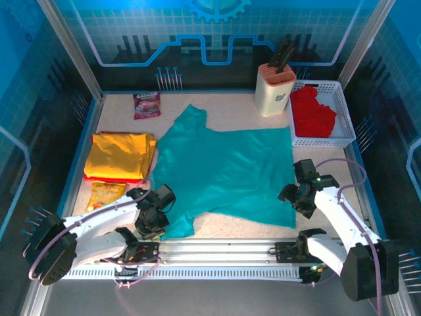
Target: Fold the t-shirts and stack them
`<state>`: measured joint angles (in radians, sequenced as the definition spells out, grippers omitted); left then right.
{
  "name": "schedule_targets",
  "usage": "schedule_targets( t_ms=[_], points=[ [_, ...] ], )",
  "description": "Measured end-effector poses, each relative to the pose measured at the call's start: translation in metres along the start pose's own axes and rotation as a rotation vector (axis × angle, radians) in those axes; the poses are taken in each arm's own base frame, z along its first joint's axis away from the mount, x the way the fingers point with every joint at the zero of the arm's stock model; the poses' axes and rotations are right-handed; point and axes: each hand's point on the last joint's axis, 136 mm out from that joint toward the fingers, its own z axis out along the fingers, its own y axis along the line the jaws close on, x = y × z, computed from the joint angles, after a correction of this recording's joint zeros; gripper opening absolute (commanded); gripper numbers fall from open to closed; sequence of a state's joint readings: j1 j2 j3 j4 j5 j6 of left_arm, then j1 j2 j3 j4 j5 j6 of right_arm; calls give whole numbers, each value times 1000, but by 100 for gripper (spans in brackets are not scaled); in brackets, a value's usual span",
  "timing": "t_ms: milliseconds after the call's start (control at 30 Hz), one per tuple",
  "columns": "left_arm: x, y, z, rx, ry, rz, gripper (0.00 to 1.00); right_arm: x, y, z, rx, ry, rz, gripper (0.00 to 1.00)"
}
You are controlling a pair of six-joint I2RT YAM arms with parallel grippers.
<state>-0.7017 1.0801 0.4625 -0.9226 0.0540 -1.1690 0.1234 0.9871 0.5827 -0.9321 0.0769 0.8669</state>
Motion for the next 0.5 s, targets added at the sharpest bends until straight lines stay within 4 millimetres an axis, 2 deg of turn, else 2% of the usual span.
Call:
schedule_targets(
  t_ms=[167, 367, 500],
  points=[
    [-2, -3, -1, 6, -8, 20, 7, 13, -6, 6, 28, 40, 27, 76],
    [-3, -7, -2, 13, -11, 26, 5, 22, -2, 9, 49, 65, 23, 71],
    [-14, -36, -12, 116, -64, 45, 5, 32, 0, 14, 87, 101, 29, 76]
  ],
)
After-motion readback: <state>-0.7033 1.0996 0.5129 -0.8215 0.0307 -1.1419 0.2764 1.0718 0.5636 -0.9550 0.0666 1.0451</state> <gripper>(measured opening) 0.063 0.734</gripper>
